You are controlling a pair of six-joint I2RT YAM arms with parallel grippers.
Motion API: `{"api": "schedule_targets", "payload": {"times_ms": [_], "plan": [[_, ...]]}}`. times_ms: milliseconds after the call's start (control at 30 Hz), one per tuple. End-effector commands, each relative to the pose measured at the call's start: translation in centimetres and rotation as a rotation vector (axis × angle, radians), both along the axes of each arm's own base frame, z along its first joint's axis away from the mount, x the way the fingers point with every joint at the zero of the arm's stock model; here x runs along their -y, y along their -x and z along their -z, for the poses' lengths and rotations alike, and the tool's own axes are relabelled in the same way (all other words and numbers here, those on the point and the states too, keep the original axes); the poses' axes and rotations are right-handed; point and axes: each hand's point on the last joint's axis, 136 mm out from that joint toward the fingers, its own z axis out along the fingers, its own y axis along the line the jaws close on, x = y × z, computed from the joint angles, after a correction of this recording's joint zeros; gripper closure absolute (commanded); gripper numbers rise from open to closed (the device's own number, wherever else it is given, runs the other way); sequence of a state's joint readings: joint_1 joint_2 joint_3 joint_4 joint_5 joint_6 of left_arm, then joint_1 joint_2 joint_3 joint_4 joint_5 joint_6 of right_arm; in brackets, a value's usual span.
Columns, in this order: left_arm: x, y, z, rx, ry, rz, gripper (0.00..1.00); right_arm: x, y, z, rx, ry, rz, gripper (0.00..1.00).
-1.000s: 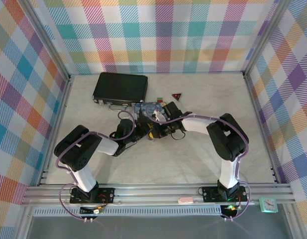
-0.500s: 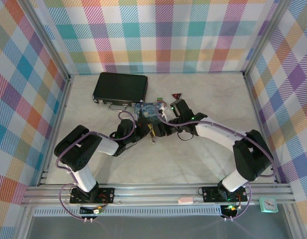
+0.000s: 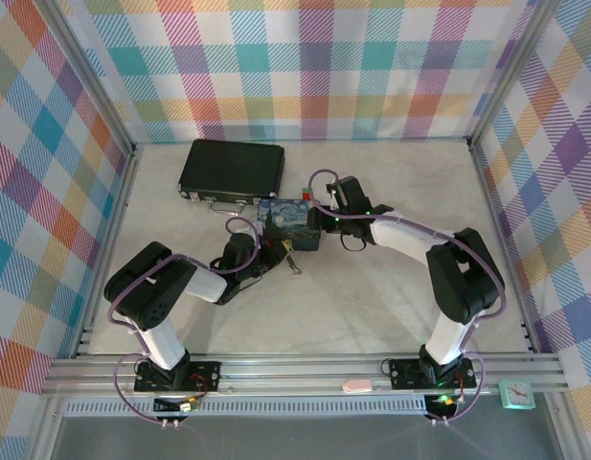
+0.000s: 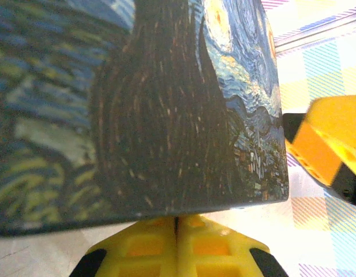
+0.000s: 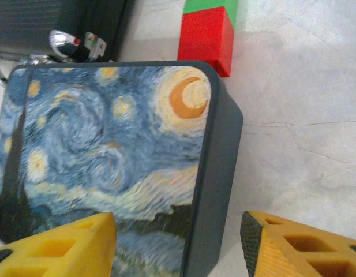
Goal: Unlock a padlock with a key
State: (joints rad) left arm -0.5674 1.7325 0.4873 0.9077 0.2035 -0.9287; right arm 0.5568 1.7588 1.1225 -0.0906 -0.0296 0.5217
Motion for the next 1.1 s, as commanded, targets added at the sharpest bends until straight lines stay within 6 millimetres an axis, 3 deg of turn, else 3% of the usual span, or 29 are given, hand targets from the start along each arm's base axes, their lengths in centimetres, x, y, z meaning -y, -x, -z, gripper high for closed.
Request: {"api": "schedule_targets", "payload": {"times_ms": [0,100,233,433,767,1067], "plan": [[-0.7,0.3,1.3,-0.024,-0.015,-0.036,1.00,-1.9,-1.6,-0.7,0.006,-0.119,0.047,0.40],[-1.1,0.3,1.6,-0.034,0.002,-0.066,1.00,-2.0,-1.5,1.0,-0.041,-0.142,0.081,0.40],[-2.4,0.3,2.3,-0.051,0.022,-0.149,1.00,-0.3,-0.9,3.4,-0.098,-0.135,0.207,0.44],[-3.8,0.2,2.6,-0.051,0.063,-0.256,1.00,0.4,0.8,5.2,-0.125,-0.101,0.295,0.49],[-6.3,0.4,3.3,-0.078,0.099,-0.427,1.00,0.6,1.8,5.8,-0.137,-0.056,0.342,0.51],[-7.7,0.6,2.4,-0.047,0.127,-0.543,1.00,1.1,1.9,5.8,-0.130,-0.043,0.373,0.52]]}}
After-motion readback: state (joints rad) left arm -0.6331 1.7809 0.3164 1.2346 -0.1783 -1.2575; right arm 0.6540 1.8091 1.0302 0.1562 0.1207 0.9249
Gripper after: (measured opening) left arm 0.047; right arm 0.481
